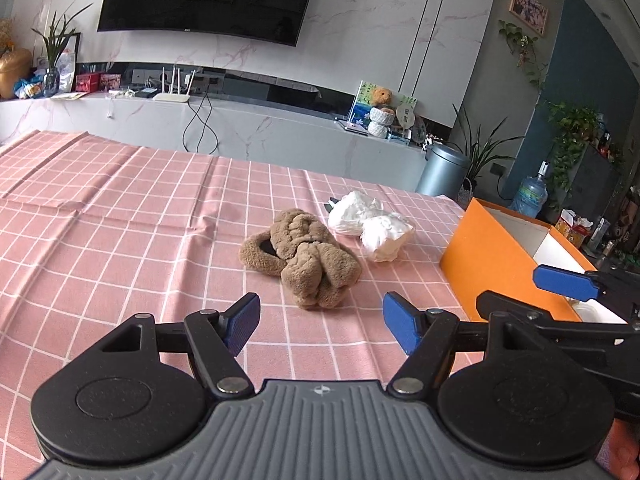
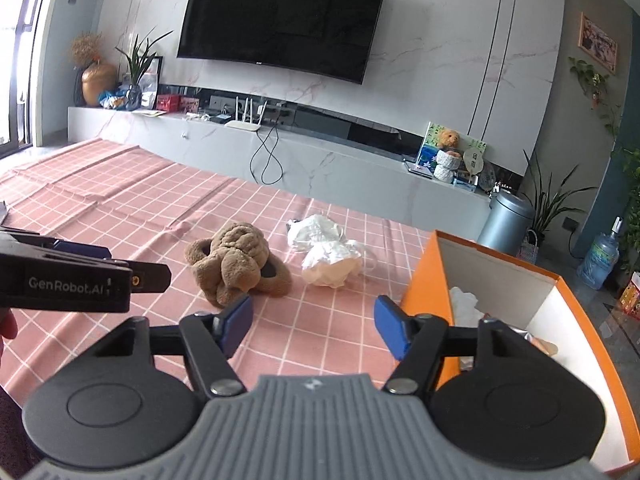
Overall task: Organize soft objects
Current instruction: 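Lift both open tools out of the box and move toward the brown teddy bear, then grasp the brown plush teddy bear with the left tool while the right tool grasps the white plastic bag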
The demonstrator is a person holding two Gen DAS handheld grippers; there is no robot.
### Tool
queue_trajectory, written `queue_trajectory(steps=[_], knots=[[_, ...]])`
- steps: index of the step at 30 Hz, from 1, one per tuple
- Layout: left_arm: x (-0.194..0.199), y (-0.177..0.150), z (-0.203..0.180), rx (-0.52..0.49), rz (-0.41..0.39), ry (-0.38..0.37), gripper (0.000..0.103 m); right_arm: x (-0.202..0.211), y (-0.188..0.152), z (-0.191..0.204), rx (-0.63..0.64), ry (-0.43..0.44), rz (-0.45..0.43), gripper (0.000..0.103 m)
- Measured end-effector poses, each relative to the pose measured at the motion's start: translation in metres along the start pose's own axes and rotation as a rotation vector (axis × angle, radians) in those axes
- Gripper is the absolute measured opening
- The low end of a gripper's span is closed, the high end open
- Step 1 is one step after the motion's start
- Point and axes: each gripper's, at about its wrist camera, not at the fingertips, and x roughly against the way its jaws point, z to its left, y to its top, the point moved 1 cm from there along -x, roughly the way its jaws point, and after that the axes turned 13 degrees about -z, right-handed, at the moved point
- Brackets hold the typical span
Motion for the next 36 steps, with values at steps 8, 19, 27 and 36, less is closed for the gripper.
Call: queue_trajectory(steps=[8,19,27,36], knots=[[-0.019,0.001,0.017,0.062,0.014,0.017,0.082,-0.042,-0.001,0.011,0.022,0.008,0.07,0.043],[-0.056,0.005,0.026,0.107,0.035,0.004,0.085,-0.107,-0.002,0.014,0.022,-0.002,0.136,0.028],[-0.089,0.014,0.024,0.176,0.067,0.005,0.086,-0.144,-0.009,0.013,-0.017,0.007,0.178,0.025],[-0.125,0.014,0.009,0.116,0.152,0.043,0.086,-0.172,-0.015,0.019,-0.041,0.029,0.211,0.024]])
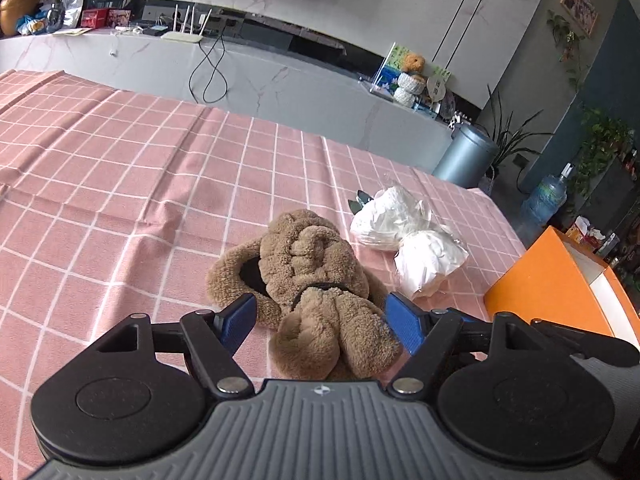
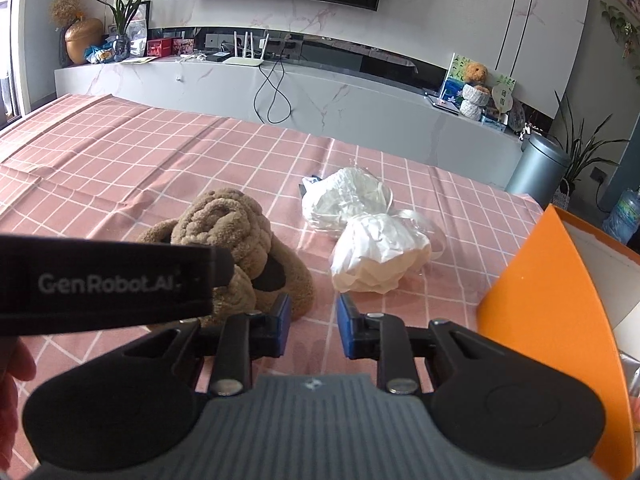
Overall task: Organize soft objects
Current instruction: 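Grasp the brown plush teddy bear with the left tool while the right tool grasps the white plastic bag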
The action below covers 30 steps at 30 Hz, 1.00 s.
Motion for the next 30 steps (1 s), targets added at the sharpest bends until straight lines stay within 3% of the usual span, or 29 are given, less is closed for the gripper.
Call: queue_trajectory(steps=[8,14,20,24,30], knots=[[-0.022,-0.007,-0.009,-0.054,0.064,0.019,0.085,-0.006,-0.002,-0.005,0.007,-0.014,0.015,0.024],[-0.03,-0.01,-0.011,-0.091,0.079,0.024,0.07,-0.007,-0.003,-0.003,0.02,0.001,0.029,0.024],[-0.024,-0.005,-0.01,-0.128,0.023,0.031,0.05,-0.005,-0.003,-0.009,0.047,-0.024,0.034,0.024],[-0.022,0.003,-0.005,-0.126,0.007,0.041,0.048,-0.004,0.005,-0.018,0.021,-0.052,0.011,0.024],[-0.026,0.016,0.004,-0.116,-0.025,0.051,0.048,-0.011,0.024,-0.021,-0.022,-0.095,-0.043,0.036]])
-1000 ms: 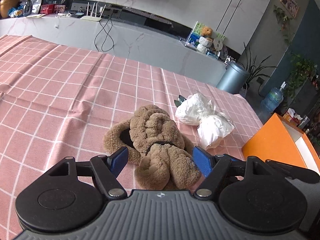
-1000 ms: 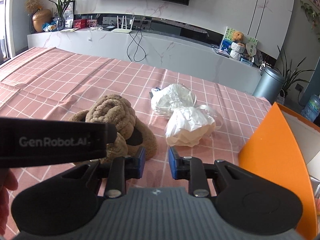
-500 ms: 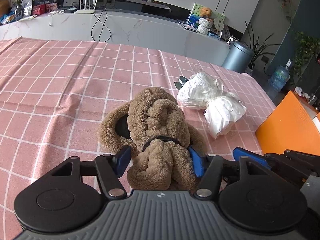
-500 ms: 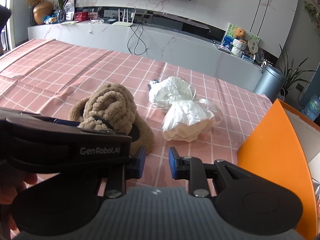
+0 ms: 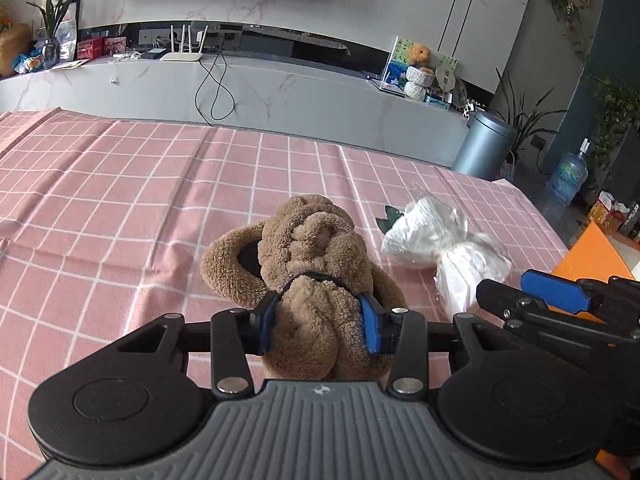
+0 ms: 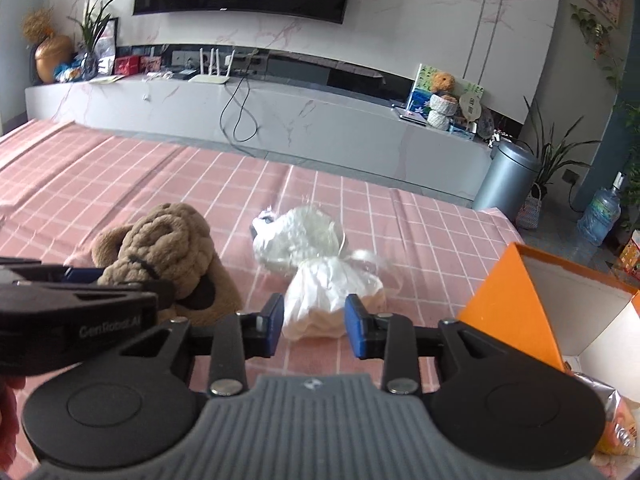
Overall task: Organize soft objects
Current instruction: 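Grasp the brown plush teddy bear with the left tool while the right tool grasps the white plastic bag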
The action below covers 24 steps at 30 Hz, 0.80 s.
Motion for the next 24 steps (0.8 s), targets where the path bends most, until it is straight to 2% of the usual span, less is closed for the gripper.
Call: queue_trajectory(steps=[8,15,20,24], knots=[[-0.013,0.006,0.004,-0.012,-0.005,-0.005,0.048,-0.02,0.006,0.001,-0.065,-0.046,-0.024,0.048],[-0.021,0.0,0.004,-0.024,0.006,-0.004,0.051,-0.039,0.001,-0.007,-0.113,-0.079,-0.02,0.065],[-0.023,-0.001,0.003,-0.018,0.026,0.012,0.061,-0.053,-0.006,-0.007,-0.105,-0.112,-0.011,0.067],[-0.024,-0.001,0.004,-0.02,0.03,0.014,0.063,-0.063,-0.008,-0.008,-0.118,-0.123,0.0,0.068]])
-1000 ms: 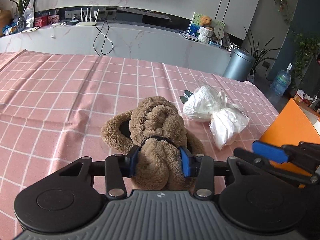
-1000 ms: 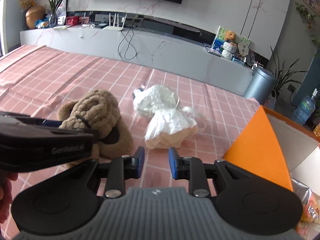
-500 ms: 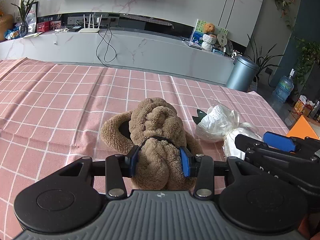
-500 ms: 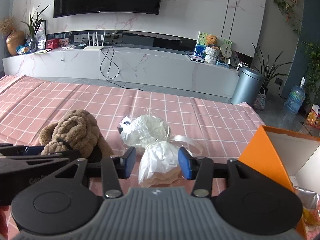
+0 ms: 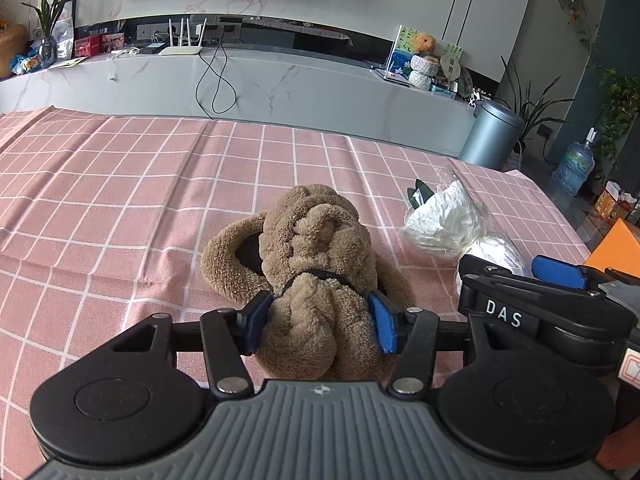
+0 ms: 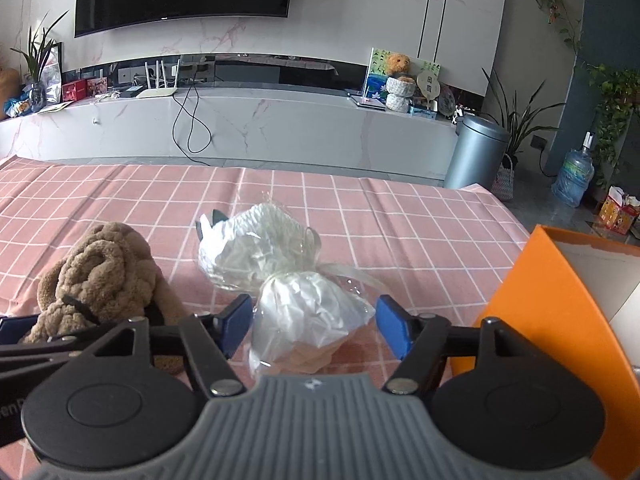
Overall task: Organize soft objects
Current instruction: 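Grasp the brown plush teddy bear with the left tool while the right tool grasps the white plastic bag, then lift the teddy bear and plastic bag and carry both over the orange box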
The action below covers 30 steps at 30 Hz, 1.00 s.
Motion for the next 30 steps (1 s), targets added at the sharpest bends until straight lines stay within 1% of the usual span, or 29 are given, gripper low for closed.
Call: queue_trajectory(steps=[2,3,5,7,10,13,17,19,24,30], knots=[[0.0,-0.001,0.0,0.002,0.004,0.0,0.064,-0.003,-0.002,0.002,0.005,-0.002,0.004,0.065],[-0.001,-0.001,0.0,0.004,0.007,-0.001,0.063,-0.004,-0.003,0.002,0.011,-0.002,0.007,0.061],[0.0,-0.002,-0.001,0.0,0.009,-0.006,0.059,-0.005,-0.003,0.003,0.019,-0.002,0.002,0.053],[0.001,-0.003,-0.003,-0.013,0.006,-0.008,0.056,-0.003,-0.003,0.005,0.038,0.009,0.0,0.039],[0.004,-0.004,-0.003,-0.015,-0.002,-0.012,0.053,-0.001,-0.004,0.009,0.06,0.033,0.007,0.033],[0.01,-0.005,-0.004,-0.014,-0.015,-0.013,0.05,0.006,-0.003,0.011,0.072,0.045,-0.005,0.031],[0.021,-0.007,-0.004,-0.005,-0.029,-0.012,0.047,0.019,0.0,0.013,0.07,0.059,-0.019,0.031],[0.028,-0.007,-0.004,-0.001,-0.042,-0.007,0.047,0.029,0.001,0.013,0.08,0.049,-0.036,0.031],[0.048,-0.007,-0.004,0.005,-0.061,-0.003,0.047,0.05,0.006,0.01,0.065,0.052,-0.045,0.031],[0.076,-0.007,-0.006,0.006,-0.085,0.01,0.047,0.083,0.01,0.004,0.058,0.077,-0.071,0.031]])
